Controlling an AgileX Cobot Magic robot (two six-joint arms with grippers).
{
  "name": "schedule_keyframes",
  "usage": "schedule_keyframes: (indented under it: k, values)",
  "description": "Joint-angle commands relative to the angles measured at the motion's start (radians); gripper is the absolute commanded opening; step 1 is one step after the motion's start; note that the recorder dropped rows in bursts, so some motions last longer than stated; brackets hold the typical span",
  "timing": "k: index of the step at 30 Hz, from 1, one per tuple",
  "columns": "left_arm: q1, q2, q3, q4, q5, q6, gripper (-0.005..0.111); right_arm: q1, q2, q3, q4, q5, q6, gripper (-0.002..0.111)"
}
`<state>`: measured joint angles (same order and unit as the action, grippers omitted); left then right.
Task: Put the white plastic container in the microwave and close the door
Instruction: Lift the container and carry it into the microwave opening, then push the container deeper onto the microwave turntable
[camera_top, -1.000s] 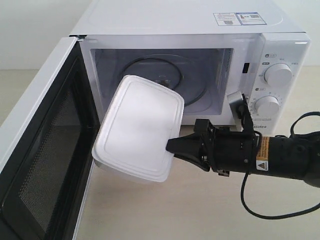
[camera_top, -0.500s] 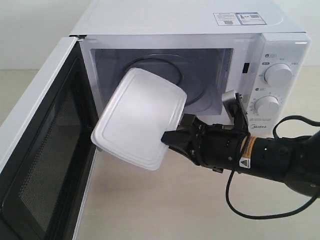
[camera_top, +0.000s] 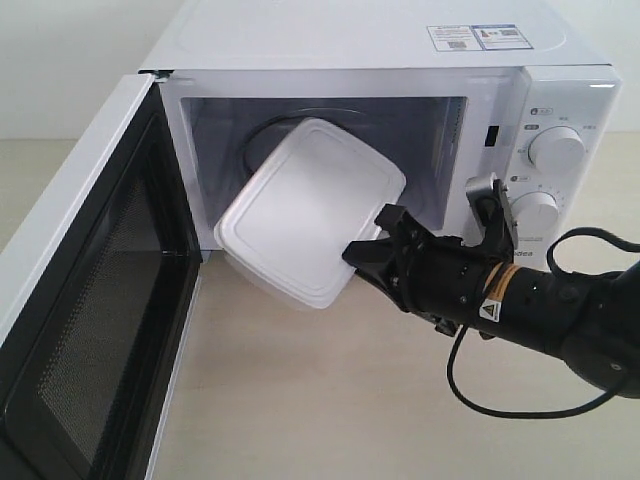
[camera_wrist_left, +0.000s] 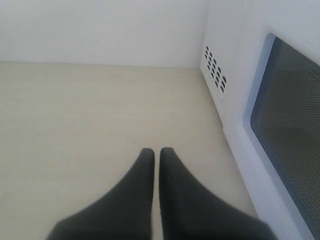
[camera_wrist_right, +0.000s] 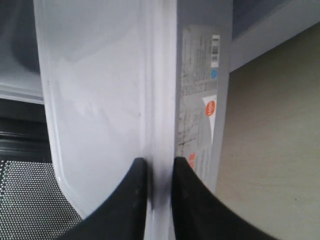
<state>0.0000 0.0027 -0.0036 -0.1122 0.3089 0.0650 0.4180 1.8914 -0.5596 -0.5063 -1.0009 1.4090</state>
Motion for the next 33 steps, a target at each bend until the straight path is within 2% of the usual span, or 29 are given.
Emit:
schedule_keyframes:
  k: [1, 10, 17, 25, 33]
  values:
    - [-0.004, -0.003, 0.004, -0.007, -0.003, 0.004, 0.004, 0.001, -0.009, 0.001, 0.044, -0.019, -0.012, 0.000]
    - [-0.004, -0.003, 0.004, -0.007, -0.003, 0.004, 0.004, 0.019, -0.009, 0.001, 0.181, -0.022, -0.018, 0.000]
    - [-0.004, -0.003, 0.004, -0.007, -0.003, 0.004, 0.004, 0.156, -0.009, 0.001, 0.493, -0.025, -0.162, 0.000]
    - [-0.004, -0.003, 0.004, -0.007, -0.003, 0.004, 0.004, 0.252, -0.009, -0.008, 0.734, -0.049, -0.196, 0.000]
    - [-0.004, -0.003, 0.004, -0.007, -0.003, 0.004, 0.004, 0.271, -0.009, -0.133, 0.800, 0.114, -0.216, 0.000]
